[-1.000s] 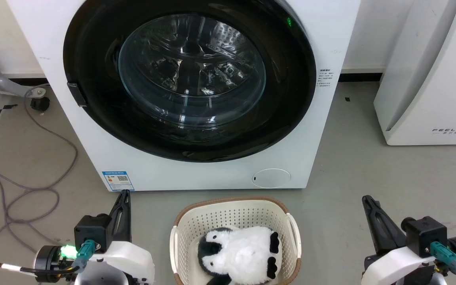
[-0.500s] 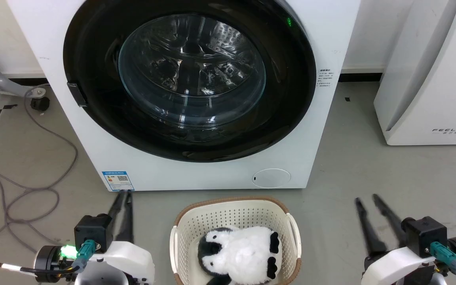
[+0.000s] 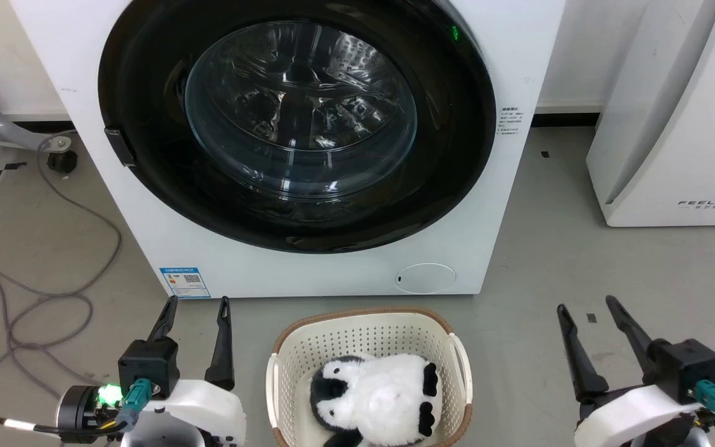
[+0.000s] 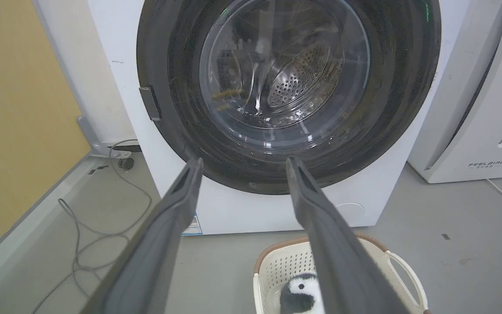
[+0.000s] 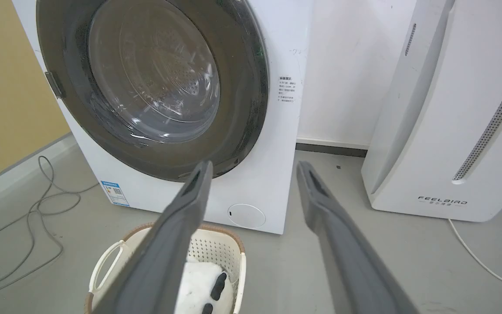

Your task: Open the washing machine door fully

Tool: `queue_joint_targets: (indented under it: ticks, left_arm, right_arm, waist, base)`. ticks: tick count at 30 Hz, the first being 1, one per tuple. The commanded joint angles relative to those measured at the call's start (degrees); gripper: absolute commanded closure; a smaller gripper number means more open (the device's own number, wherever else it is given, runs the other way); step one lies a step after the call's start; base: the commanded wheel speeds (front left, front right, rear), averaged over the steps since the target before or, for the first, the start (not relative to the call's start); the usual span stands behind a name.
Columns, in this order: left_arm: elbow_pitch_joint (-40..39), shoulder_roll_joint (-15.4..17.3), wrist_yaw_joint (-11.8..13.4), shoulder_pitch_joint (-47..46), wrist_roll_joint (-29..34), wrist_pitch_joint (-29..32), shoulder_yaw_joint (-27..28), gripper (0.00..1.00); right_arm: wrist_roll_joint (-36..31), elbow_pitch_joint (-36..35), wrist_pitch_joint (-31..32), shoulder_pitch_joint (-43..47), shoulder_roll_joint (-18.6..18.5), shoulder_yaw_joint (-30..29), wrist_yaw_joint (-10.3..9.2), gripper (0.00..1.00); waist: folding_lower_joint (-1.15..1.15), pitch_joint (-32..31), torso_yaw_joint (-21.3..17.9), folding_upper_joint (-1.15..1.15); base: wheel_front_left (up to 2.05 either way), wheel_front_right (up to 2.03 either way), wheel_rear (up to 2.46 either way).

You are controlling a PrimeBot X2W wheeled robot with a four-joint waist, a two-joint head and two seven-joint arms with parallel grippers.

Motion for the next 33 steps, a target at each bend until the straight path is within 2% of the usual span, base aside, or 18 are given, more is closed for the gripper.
queue_joint_targets:
  ticks: [1, 9, 10, 11, 12, 20, 33]
  left_arm:
    - [0.2, 0.0, 0.4, -0.2, -0.4, -0.6, -0.1, 0.00]
    - [0.4, 0.0, 0.9, -0.3, -0.8, -1.6, -0.4, 0.00]
    - [0.5, 0.0, 1.0, -0.3, -0.9, -1.7, -0.5, 0.00]
    - [0.5, 0.0, 1.1, -0.4, -1.0, -1.8, -0.5, 0.00]
    - [0.5, 0.0, 1.2, -0.4, -1.0, -1.9, -0.6, 0.00]
    - [0.7, 0.0, 1.7, -0.4, -1.5, -2.9, -0.9, 0.00]
    - [0.8, 0.0, 2.4, -0.8, -2.2, -4.4, -1.2, 0.00]
  right_arm:
    - [0.9, -0.5, -0.7, 0.1, 0.0, -0.3, 0.01, 0.00]
    - [3.4, -1.4, -1.7, 0.1, 0.0, -0.8, 0.01, 0.00]
    - [3.7, -1.5, -1.8, 0.1, 0.0, -0.9, 0.01, 0.35]
    - [4.0, -1.6, -1.9, 0.1, 0.0, -1.0, 0.01, 0.96]
    - [4.5, -1.7, -2.1, 0.1, 0.0, -1.0, 0.01, 1.00]
    - [13.5, -1.7, -3.0, -0.2, 0.0, -2.0, 0.01, 1.00]
    - [38.1, -0.2, -4.0, -1.9, 0.0, -2.1, 0.02, 1.00]
  waist:
    - [0.00, 0.0, 0.0, 0.00]
    - [0.00, 0.1, 0.0, 0.00]
    - [0.00, 0.1, 0.0, 0.00]
    - [0.00, 0.1, 0.1, 0.00]
    - [0.00, 0.1, 0.1, 0.00]
    - [0.00, 0.2, 0.1, 0.00]
    - [0.00, 1.0, 0.3, 0.00]
  base:
    - [0.00, 0.00, 0.00]
    - [0.00, 0.00, 0.00]
    - [0.00, 0.00, 0.00]
    - [0.00, 0.00, 0.00]
    - [0.00, 0.00, 0.00]
    - [0.00, 0.00, 0.00]
    - [0.00, 0.00, 0.00]
